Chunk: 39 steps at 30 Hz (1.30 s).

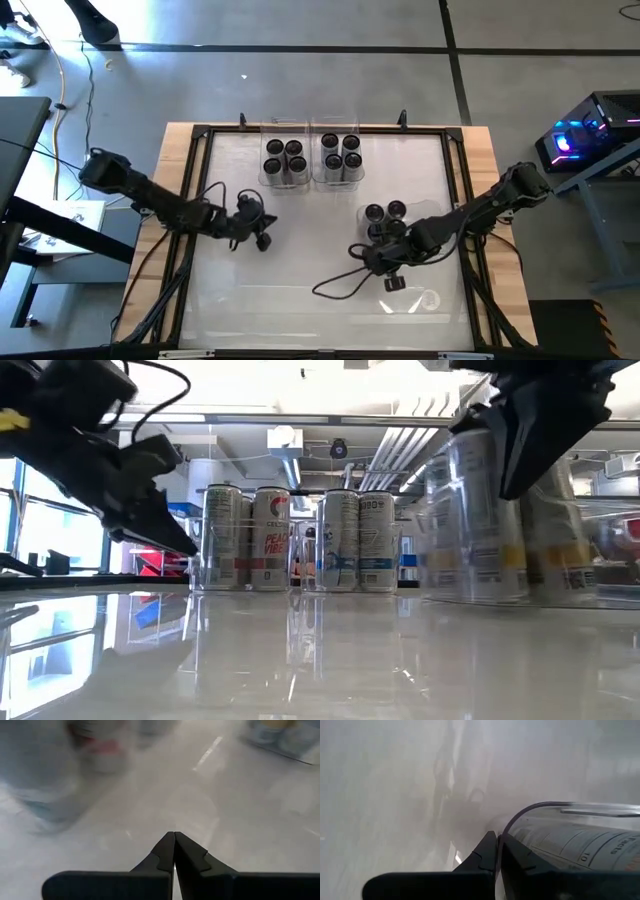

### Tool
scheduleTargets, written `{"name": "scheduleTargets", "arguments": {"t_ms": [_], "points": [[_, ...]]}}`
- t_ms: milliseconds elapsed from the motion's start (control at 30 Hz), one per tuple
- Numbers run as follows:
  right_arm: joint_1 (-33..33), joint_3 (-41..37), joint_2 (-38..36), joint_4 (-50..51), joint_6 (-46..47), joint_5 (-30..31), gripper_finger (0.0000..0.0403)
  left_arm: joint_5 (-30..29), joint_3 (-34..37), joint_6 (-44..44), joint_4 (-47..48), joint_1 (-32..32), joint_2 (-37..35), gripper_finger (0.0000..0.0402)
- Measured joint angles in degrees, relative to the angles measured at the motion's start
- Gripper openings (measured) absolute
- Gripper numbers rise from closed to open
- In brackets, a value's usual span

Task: Sort soda cans
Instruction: Move the bottom right transparent bin to the top right of the table

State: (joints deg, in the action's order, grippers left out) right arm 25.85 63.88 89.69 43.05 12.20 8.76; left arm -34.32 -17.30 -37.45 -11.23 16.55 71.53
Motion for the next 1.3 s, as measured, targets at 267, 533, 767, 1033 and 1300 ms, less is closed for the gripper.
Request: {"name": "scheduleTargets", "arguments": {"t_ms": [267, 533, 767, 1033, 1300], "points": [[1.6, 0.0, 0.0, -5.2, -17.5, -4.5, 0.0002, 2.1, 0.0, -0.5, -0.3, 9.2, 0.0, 0.0000], [2.0, 0.0, 0.0, -4.7, -29.3, -5.8, 0.0002, 1.2, 0.0, -4.1, -0.9, 13.4, 0.0, 0.0000], [2.0, 0.0, 0.0, -4.4, -30.3, -5.8, 0.0008, 0.3, -0.1, -4.4, -2.5, 14.0, 0.0, 0.0000], [3.0, 0.9, -0.1, -3.5, -18.7, -5.0, 0.0094, 0.3, -0.1, -4.4, -2.6, 14.0, 0.0, 0.0000], [5.1, 3.3, -0.1, -6.0, 11.6, -1.1, 0.0164, 0.6, -0.1, -5.1, -2.6, 14.0, 0.0, 0.0000]]}}
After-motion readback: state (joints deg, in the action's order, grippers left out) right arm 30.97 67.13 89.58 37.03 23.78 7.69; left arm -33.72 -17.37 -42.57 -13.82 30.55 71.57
